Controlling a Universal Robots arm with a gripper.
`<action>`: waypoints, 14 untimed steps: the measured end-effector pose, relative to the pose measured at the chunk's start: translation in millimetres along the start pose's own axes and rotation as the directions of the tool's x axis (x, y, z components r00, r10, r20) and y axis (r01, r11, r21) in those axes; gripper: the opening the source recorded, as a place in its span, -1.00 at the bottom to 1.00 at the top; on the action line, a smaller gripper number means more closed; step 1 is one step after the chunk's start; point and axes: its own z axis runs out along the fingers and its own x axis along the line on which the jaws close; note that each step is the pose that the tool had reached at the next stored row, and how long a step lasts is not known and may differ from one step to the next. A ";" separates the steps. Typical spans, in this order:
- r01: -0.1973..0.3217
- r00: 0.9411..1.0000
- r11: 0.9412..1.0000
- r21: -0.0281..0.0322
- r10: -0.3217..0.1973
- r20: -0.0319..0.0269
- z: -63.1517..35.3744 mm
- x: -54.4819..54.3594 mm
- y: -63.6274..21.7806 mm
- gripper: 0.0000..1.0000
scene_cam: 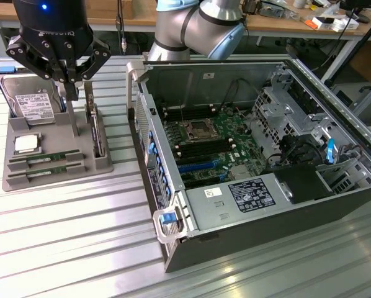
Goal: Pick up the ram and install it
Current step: 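Reach for the ram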
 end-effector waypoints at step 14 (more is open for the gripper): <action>0.000 1.000 1.000 0.000 0.000 0.000 0.7 10.0 -0.8 -0.79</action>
